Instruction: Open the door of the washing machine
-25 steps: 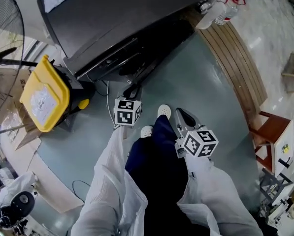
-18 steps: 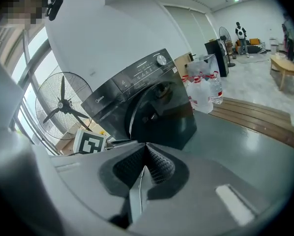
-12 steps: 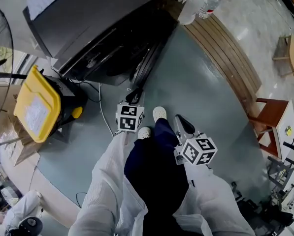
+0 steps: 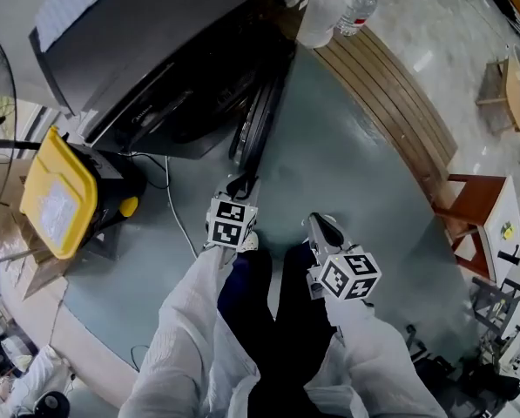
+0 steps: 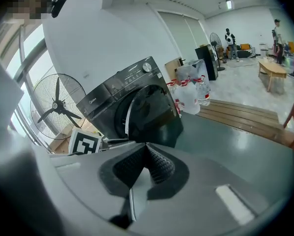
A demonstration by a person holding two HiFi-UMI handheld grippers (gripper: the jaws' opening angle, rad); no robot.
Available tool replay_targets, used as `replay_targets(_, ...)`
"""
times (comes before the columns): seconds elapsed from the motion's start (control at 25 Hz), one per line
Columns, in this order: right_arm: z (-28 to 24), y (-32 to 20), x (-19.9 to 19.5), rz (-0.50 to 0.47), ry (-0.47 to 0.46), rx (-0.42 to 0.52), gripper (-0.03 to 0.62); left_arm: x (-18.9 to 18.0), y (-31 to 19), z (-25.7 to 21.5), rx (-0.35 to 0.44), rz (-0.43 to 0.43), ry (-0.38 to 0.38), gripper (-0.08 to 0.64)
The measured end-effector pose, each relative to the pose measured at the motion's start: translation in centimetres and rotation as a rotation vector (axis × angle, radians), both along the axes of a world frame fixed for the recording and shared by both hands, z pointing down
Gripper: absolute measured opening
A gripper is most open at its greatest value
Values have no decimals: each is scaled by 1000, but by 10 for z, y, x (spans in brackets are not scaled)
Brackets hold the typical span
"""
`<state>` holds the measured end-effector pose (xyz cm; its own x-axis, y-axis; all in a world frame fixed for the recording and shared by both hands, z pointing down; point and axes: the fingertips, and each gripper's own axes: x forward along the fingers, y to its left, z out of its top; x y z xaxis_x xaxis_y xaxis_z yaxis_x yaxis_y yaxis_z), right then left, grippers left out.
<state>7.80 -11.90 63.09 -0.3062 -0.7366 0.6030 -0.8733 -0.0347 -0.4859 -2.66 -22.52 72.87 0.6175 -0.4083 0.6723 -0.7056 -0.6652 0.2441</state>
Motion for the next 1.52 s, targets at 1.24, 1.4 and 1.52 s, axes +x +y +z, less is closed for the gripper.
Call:
replay_targets(1.24,23,-2,198,-159,-20,-34,11,196,53,4,-57,-69,38,124)
replay_targets(1.4,24,6,216,-126,-14,-38,11,220,53,4,-77,-56,70,126)
replay_targets(1.52,25,11,228,-103,-7,-44,11,237,53,3,-93,-53,97,126)
